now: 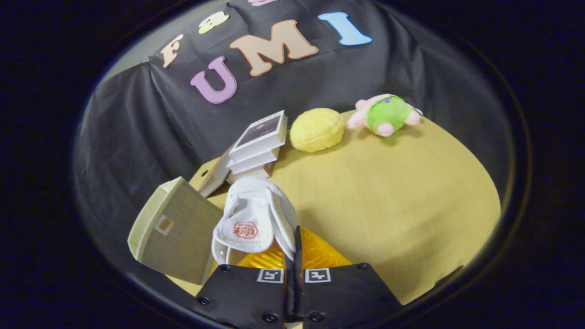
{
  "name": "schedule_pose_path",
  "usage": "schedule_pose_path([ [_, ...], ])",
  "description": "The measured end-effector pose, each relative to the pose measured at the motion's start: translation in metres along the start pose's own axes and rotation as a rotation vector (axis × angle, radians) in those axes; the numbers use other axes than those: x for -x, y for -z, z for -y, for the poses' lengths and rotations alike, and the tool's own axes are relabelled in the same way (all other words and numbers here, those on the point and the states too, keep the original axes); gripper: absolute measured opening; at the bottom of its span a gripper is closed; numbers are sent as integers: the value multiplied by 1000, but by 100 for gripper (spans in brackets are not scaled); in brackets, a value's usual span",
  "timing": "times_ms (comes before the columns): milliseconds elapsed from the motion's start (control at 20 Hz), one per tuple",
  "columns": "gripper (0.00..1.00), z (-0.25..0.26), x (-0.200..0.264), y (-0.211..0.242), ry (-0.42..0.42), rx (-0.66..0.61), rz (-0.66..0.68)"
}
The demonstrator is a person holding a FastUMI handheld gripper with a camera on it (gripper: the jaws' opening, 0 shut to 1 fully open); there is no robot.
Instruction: Open the storage box then place both shoes into the box .Put the left shoe in first, then the right shoe, with the right side of both shoes facing outward in a uniform manner.
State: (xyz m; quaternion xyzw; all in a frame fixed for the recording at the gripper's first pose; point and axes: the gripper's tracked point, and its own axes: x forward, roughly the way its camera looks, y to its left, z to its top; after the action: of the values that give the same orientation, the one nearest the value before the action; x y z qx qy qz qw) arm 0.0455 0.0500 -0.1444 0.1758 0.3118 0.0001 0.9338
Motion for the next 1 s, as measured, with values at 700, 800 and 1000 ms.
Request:
schedule_pose_path([
  [700, 3, -208, 36, 3, -350, -80, -105],
  [800, 3, -241, 33, 6, -391, -102, -120],
  [1000, 3, -284, 7, 10, -375, -103, -101],
])
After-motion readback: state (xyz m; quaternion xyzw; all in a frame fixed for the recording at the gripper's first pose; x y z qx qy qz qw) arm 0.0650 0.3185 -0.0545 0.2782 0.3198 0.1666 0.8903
